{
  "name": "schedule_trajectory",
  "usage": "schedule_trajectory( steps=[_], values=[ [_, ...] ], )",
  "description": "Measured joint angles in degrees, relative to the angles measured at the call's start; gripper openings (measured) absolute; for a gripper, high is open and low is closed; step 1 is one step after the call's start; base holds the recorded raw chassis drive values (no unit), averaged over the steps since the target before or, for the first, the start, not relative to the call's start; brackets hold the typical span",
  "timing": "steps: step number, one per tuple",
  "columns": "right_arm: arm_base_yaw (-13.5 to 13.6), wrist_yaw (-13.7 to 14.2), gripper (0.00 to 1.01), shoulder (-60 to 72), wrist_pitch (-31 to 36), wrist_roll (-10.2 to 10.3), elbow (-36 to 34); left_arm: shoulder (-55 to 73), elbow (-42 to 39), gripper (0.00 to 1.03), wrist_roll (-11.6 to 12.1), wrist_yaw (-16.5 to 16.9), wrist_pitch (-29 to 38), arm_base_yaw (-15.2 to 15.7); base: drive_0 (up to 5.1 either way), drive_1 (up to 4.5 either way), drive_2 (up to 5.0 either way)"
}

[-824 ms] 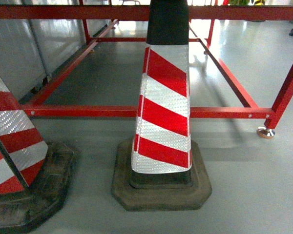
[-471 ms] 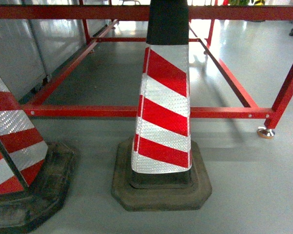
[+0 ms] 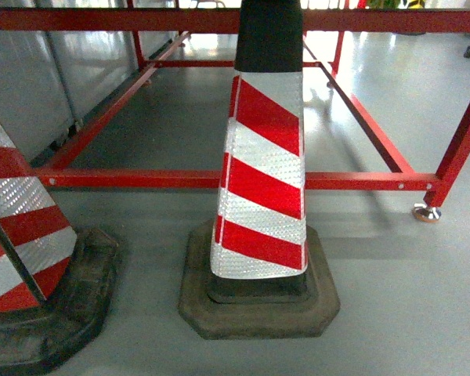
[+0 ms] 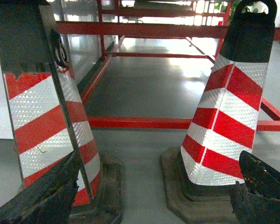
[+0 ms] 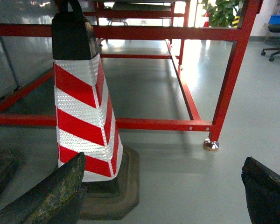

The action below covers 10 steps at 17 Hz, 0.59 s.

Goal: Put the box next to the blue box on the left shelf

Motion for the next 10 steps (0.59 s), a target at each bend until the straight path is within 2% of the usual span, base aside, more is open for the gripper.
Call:
schedule_trajectory(
  steps=[10],
  values=[
    [0.0,0.0,0.98,0.0,0.0,0.0,0.0,0.0,0.0,0.98,0.0,0.0,0.0,0.0,0.0,0.0,0.0]
  ],
)
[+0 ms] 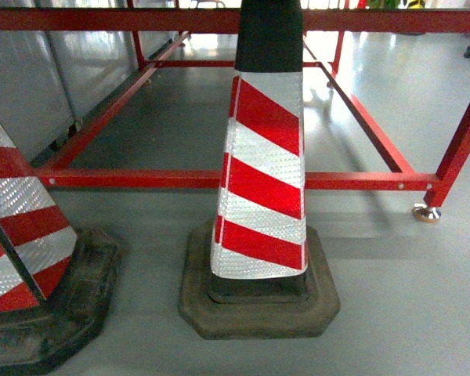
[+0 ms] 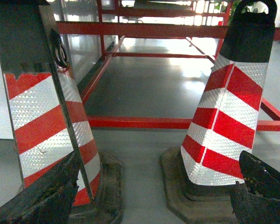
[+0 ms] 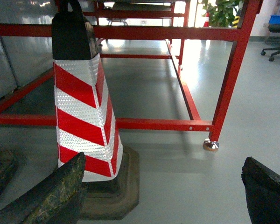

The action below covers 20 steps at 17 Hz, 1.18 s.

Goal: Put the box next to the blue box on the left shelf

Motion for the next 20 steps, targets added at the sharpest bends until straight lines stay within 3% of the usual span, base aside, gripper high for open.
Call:
schedule_trajectory(
  steps=[20],
  values=[
    [0.0,-0.2,0.98,0.0,0.0,-0.2,0.0,0.0,0.0,0.98,0.2,0.0,0.0,0.0,0.0,0.0,0.0]
  ],
)
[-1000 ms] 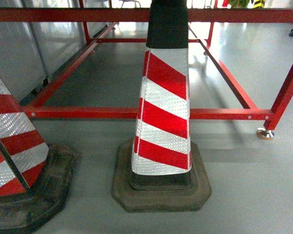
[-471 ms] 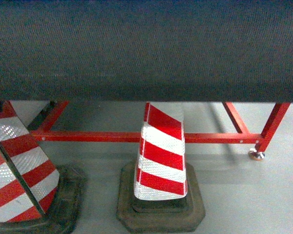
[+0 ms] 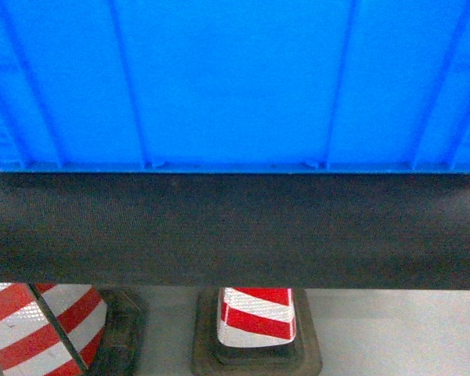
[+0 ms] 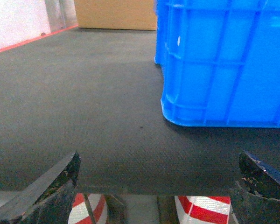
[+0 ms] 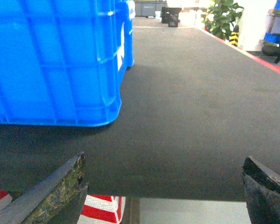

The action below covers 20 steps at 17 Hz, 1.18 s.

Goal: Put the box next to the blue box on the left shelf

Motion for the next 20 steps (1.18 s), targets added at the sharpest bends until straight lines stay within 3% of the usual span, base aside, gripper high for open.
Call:
schedule_trajectory(
  steps=[20],
  values=[
    [0.0,0.0,0.98,0.0,0.0,0.0,0.0,0.0,0.0,0.98,0.0,0.0,0.0,0.0,0.0,0.0,0.0]
  ],
)
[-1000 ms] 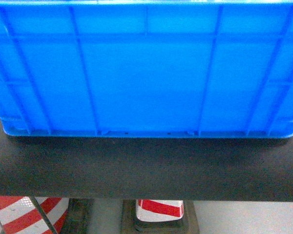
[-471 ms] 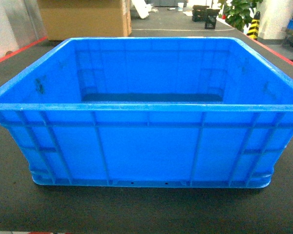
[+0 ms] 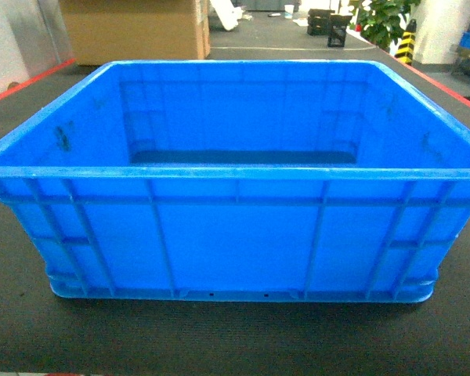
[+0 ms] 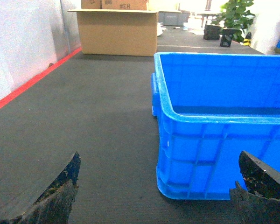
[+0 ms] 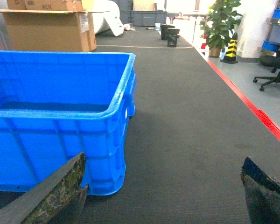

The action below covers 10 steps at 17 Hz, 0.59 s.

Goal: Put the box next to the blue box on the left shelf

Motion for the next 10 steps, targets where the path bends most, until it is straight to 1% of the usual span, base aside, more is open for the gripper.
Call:
schedule_trajectory(
  steps=[10],
  values=[
    [0.0,0.0,0.98,0.0,0.0,0.0,0.0,0.0,0.0,0.98,0.0,0.0,0.0,0.0,0.0,0.0,0.0]
  ],
)
